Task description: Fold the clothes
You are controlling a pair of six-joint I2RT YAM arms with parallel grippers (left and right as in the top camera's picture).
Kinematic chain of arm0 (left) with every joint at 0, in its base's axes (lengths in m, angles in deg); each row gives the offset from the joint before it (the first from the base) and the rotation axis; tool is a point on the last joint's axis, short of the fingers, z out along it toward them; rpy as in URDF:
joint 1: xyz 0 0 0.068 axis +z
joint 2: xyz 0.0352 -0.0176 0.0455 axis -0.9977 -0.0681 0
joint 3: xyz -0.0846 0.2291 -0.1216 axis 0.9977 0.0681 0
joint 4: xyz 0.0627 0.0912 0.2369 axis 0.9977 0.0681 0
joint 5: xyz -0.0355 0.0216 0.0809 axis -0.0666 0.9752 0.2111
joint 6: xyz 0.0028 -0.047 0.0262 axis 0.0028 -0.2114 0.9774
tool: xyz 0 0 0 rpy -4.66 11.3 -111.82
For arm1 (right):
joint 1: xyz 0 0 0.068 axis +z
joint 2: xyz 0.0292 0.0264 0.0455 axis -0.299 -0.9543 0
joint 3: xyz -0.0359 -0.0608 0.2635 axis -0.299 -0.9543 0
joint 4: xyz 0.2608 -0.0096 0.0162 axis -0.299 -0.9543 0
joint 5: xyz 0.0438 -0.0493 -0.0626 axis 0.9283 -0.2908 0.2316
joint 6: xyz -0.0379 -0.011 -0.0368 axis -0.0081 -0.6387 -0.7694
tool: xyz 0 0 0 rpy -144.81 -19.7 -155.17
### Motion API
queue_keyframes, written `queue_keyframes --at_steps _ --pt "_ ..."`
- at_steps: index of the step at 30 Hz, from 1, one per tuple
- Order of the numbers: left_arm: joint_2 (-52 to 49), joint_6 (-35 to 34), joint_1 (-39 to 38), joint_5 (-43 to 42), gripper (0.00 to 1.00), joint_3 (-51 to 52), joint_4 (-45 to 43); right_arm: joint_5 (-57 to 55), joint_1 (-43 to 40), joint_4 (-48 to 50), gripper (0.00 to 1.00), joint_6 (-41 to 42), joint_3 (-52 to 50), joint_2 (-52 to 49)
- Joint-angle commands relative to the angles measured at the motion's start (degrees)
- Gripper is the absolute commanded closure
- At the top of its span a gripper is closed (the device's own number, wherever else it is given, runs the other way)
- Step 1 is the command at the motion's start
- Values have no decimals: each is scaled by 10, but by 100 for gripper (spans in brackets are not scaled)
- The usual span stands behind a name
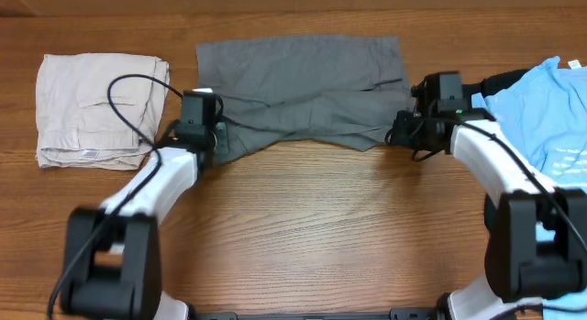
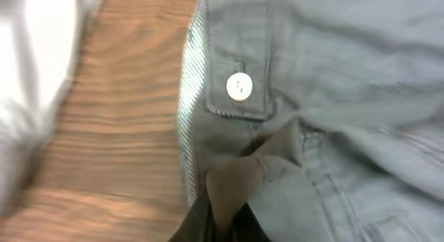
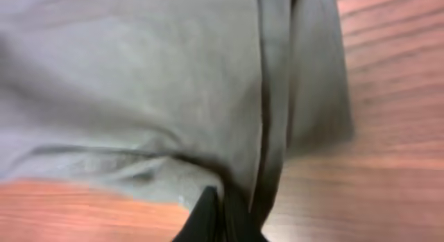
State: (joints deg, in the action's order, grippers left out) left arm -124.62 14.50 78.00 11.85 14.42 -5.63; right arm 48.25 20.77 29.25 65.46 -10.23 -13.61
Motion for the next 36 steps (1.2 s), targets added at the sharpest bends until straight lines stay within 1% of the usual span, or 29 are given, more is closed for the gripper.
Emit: queue_keyframes --at_steps 1,4,6,9,12,15,16,20,22,23,25,29,33,36 --pt "111 19 7 24 96 -43 64 0 -1 -62 96 -23 61 79" --pt "171 8 7 23 96 -46 140 0 -1 -142 96 -21 76 122" --pt "207 -11 7 23 96 -46 200 0 -1 -191 96 -19 76 145" --pt "237 -33 7 23 96 -46 276 0 -1 -270 96 -7 76 161" --pt "240 -52 7 23 94 -46 332 0 -1 -324 96 -1 69 161" --pt "228 -78 7 23 88 -45 375 0 -1 -359 96 6 49 161" --pt "221 -85 7 23 87 -45 386 0 -1 -366 96 17 36 161" --pt "193 -107 7 18 86 -45 419 -2 -1 -367 96 66 -16 161" --pt "177 -116 7 -6 87 -45 434 -2 -1 -360 96 85 -43 161" --pt "170 -118 7 -21 89 -45 438 -2 -1 -352 96 88 -54 161" --pt "151 -119 7 -53 96 -44 441 -2 -1 -336 96 87 -69 160" --pt "108 -154 7 -97 96 -44 460 -2 -1 -327 96 87 -71 155" --pt "50 -166 6 -97 96 -39 469 -7 -1 -302 96 87 -72 152" --pt "3 -168 6 -91 96 -38 446 -6 -1 -280 96 87 -72 152"
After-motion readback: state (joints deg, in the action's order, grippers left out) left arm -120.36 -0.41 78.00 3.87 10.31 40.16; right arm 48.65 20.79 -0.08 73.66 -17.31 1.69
